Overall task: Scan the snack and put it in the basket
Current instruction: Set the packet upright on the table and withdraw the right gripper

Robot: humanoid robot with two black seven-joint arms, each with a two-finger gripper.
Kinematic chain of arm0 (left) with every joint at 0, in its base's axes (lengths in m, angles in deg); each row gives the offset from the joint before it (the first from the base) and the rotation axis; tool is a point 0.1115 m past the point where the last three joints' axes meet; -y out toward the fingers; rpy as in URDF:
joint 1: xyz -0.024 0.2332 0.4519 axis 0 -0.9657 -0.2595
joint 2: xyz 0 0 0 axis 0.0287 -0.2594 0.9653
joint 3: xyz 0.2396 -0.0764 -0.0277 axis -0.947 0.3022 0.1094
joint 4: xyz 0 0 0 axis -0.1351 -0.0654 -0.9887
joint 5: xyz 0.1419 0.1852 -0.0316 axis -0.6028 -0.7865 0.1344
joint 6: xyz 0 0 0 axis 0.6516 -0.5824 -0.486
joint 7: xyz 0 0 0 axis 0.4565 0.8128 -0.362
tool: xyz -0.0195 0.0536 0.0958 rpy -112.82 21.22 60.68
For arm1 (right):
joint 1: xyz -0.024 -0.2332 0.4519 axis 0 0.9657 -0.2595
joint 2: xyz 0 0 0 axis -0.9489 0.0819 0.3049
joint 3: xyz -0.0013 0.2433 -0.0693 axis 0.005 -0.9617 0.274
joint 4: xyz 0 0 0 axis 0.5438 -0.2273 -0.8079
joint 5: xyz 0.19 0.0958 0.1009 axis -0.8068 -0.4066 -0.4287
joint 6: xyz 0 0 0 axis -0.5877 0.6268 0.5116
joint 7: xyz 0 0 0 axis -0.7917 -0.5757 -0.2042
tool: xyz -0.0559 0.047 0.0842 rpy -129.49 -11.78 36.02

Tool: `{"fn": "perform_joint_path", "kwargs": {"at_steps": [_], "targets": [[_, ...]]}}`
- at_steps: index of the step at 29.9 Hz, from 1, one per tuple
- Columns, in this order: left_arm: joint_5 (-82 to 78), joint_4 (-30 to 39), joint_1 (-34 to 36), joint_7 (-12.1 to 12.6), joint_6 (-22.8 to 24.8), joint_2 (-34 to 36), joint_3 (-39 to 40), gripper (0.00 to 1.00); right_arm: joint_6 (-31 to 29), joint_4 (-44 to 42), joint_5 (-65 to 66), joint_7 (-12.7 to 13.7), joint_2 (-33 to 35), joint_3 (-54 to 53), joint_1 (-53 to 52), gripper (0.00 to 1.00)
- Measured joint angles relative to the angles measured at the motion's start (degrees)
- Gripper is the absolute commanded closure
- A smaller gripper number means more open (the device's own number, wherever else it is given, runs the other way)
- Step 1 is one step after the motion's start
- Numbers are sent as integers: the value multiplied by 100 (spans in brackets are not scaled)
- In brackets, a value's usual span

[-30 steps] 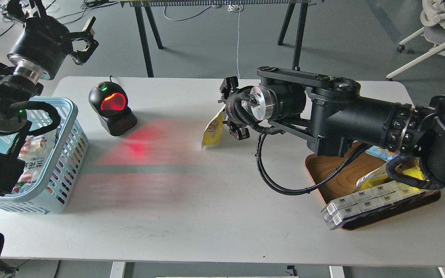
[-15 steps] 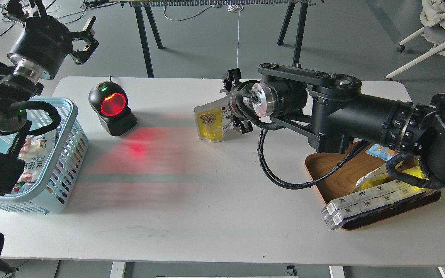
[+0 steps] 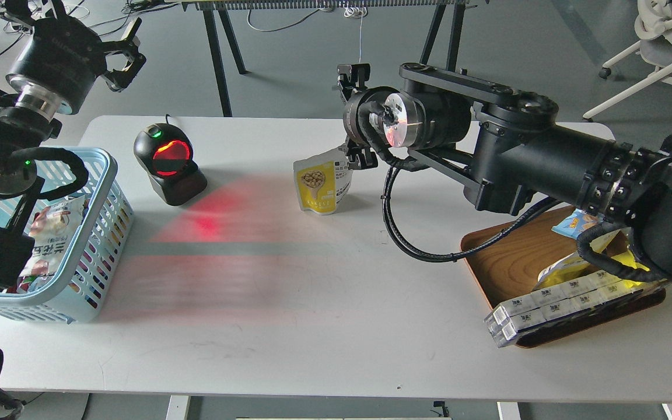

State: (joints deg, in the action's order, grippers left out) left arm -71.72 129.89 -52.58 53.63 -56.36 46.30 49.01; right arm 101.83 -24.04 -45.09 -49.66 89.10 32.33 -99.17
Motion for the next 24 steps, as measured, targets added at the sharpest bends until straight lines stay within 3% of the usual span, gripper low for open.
{"fn": "perform_joint_path", "kwargs": {"at_steps": [6, 10, 17, 24], "targets": [[1, 35, 37, 0, 1, 255, 6, 0, -83, -1, 20, -252, 894, -531, 57, 0], [0, 158, 45, 6, -40, 468, 5, 0, -726, -34, 20, -367, 1675, -937, 246, 0], [-6, 496, 60, 88, -104, 1196, -11, 0, -2576, -750, 15, -441, 2649, -1732, 835, 0], [-38, 1058, 182, 312, -89, 2326, -100, 0, -4733, -1803, 9, -512, 3041, -2359, 1515, 0]]}}
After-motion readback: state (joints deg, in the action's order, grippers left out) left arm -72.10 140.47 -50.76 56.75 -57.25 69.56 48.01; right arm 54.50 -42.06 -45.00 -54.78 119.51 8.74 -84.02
